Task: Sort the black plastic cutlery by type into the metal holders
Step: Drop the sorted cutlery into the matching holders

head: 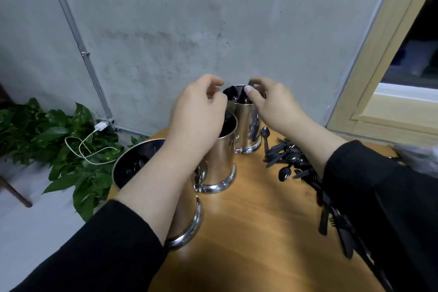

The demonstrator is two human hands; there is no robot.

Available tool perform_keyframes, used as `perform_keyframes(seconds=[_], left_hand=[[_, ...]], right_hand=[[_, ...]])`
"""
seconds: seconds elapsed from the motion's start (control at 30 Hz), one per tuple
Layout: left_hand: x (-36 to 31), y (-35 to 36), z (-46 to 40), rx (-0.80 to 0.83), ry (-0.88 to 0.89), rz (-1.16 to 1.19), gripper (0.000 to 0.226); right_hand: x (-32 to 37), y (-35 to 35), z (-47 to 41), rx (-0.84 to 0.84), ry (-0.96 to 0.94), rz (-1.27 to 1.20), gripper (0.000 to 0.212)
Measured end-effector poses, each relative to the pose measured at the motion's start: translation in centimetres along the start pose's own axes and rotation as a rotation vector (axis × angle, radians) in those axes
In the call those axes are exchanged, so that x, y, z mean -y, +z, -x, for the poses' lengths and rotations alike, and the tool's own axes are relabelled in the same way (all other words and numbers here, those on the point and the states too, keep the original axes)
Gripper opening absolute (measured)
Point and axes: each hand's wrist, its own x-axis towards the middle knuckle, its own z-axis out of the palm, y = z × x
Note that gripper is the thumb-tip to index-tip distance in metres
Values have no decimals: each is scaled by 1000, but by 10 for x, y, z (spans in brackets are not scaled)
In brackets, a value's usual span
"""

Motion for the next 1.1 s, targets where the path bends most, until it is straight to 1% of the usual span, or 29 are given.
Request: perform_keyframes(seconds=[0.07,0.13,0.2,0.23,0.27,0.33,0.4,0.5,0.57,0.67,0.73,0.8,0.9,0.97,1.03,1.1], left_hand=[[-8,17,16,-4,51,53,22],[-9,43,37,60,70,102,20],[1,76,62,210,45,66,20],[9,96,76,303,28,13,23],[19,115,92,405,11,-56,30],[34,150,125,612,-37,-193,51],[39,180,154,727,-43,-314,70],[35,209,181,744,33,-468,85],[24,224,195,763,103,-535,89],[14,234,212,770,175,-573,89],[14,235,216,766,202,-571,84],[12,231,217,724,183,-509,74],[9,226,216,628,81,-340,46],[14,227,214,546,53,-256,34],[18,229,213,507,35,-236,30],[20,230,213,498,33,-244,30]], right_hand=[[-35,-23,34,-66,81,-26,35],[-79,-45,82,-78,116,47,28],[-122,-64,137,-96,135,128,22],[-141,-72,166,-100,153,166,23],[-158,-79,192,-103,173,207,27],[-185,-87,237,-111,193,291,39],[-206,-93,271,-93,221,362,43],[-219,-88,299,-70,244,364,42],[-222,-86,309,-58,258,307,45],[-225,-85,312,-69,255,228,46],[-227,-84,312,-81,238,217,43],[-229,-83,313,-94,214,222,36],[-234,-83,312,-165,198,188,30],[-238,-85,310,-240,267,181,31],[-242,-88,308,-310,392,210,38],[-245,-90,305,-312,519,256,49]])
